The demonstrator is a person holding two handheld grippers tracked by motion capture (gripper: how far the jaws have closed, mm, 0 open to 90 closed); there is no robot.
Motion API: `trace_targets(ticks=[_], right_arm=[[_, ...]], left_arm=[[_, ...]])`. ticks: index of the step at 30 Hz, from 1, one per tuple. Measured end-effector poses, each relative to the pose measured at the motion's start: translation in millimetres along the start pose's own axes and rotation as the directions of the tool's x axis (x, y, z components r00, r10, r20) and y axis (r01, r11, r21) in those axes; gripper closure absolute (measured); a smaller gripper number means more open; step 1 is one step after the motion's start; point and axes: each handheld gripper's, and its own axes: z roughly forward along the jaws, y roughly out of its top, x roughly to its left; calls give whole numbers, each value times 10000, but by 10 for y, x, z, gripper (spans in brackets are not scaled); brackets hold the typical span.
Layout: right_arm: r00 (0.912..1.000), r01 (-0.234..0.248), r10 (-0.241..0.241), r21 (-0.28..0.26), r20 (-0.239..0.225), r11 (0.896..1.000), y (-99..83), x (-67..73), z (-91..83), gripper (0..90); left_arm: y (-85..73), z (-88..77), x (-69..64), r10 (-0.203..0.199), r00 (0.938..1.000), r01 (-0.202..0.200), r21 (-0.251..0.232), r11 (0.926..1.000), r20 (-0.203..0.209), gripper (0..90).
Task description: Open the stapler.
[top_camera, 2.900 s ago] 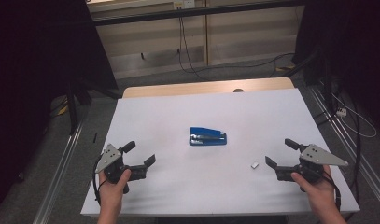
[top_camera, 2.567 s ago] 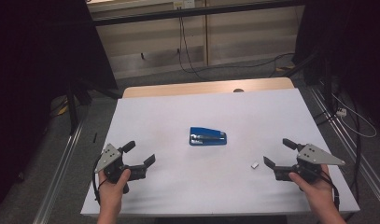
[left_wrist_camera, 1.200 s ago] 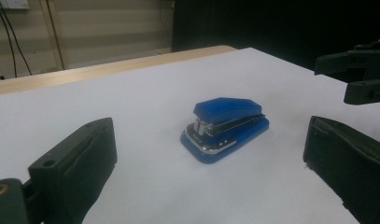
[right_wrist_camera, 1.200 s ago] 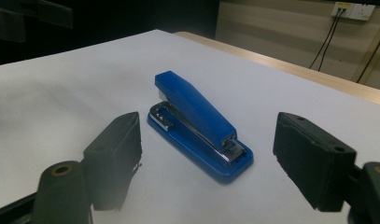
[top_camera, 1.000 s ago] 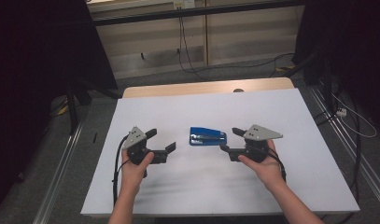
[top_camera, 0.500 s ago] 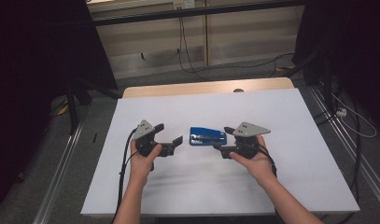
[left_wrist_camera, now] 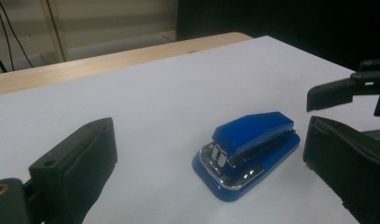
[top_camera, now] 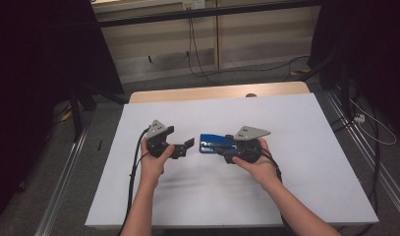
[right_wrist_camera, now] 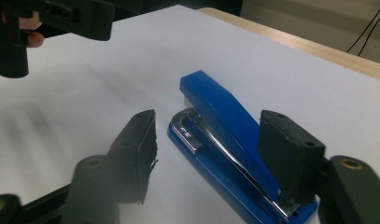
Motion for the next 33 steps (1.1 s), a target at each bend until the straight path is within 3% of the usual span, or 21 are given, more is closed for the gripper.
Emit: trace_targets(ticks=[5, 9, 11, 14, 18, 25, 33], right_arm=[[9999, -75, 76, 66, -145, 9999, 9, 13, 51, 478], [9997, -66, 74, 315, -251, 9995, 1, 7, 109, 577], [9996, -51, 61, 358, -288, 9993, -1, 6, 118, 607], [9991, 42, -16, 633, -416, 9980, -6, 6, 139, 726], [9991, -101, 129, 668, -412, 9977, -21, -15, 155, 791], [9989, 92, -47, 950, -474, 9954, -12, -15, 188, 864], [9975, 381, -305, 1228, -631, 9917, 41, 22, 279, 900]], left_arm=[[-10, 64, 40, -284, 9995, 283, -126, 9995, -98, 35], [5, 154, 84, -450, 9989, 452, 138, 9989, -110, 35], [9, 163, 86, -419, 9991, 420, 151, 9990, -88, 35], [17, 177, 83, -323, 9994, 325, 186, 9993, -102, 35], [27, 174, 92, -367, 9993, 368, 108, 9993, -59, 34], [35, 148, 139, -318, 9992, 322, 157, 9994, -233, 34], [32, 157, 132, -349, 9993, 351, 158, 9993, -122, 34]])
